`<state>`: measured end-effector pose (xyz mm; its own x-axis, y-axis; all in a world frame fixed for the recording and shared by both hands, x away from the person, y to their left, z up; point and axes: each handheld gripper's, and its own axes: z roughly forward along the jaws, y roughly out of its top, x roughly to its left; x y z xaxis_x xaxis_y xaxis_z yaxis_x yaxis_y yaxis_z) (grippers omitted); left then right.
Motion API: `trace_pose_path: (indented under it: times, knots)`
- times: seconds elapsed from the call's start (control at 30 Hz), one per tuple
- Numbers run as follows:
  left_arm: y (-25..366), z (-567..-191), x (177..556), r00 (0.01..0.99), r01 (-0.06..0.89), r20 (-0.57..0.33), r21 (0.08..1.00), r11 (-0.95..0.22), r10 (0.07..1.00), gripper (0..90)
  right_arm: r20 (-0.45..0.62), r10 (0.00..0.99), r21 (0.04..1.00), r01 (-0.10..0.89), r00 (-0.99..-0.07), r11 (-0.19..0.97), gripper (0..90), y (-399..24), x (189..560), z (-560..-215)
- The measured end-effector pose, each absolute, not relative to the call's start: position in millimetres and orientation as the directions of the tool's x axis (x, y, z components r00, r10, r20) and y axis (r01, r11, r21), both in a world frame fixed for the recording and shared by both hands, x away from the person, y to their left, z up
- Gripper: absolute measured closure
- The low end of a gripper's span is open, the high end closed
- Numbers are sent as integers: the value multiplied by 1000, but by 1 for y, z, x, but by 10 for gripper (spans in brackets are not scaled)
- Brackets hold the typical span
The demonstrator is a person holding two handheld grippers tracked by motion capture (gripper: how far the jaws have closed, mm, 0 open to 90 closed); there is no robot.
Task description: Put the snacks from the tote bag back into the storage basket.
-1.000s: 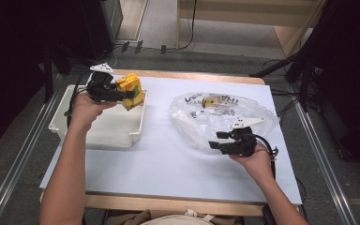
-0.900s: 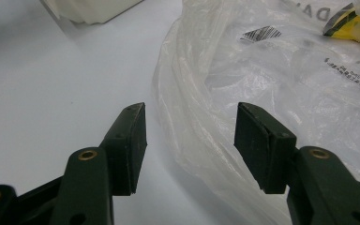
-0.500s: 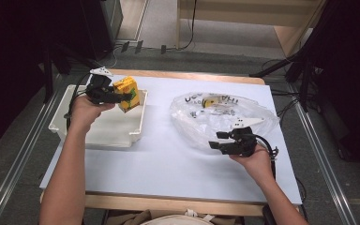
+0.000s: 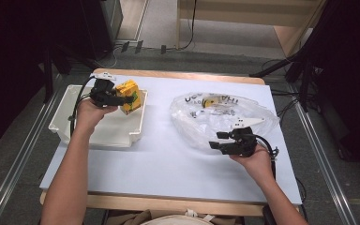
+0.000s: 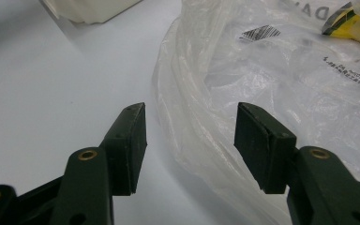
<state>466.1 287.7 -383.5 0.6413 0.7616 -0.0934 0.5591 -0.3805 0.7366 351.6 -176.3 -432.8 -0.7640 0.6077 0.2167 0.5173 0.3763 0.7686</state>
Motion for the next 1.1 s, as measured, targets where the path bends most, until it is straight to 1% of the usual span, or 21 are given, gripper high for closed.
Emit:
trace_pose_path:
  times: [0.53, 0.73, 1.1]
  knots:
    - [282, -413, 474, 647, 552, -65, 728, -407, 760, 515, 217, 613, 768, 521, -760, 373, 455, -178, 350, -433]
    - [278, -419, 475, 654, 536, -48, 733, -418, 755, 514, 217, 614, 768, 521, -759, 372, 455, -179, 350, -433]
    - [281, -425, 471, 663, 513, -48, 756, -407, 747, 503, 214, 614, 768, 519, -760, 375, 455, -178, 349, -433]
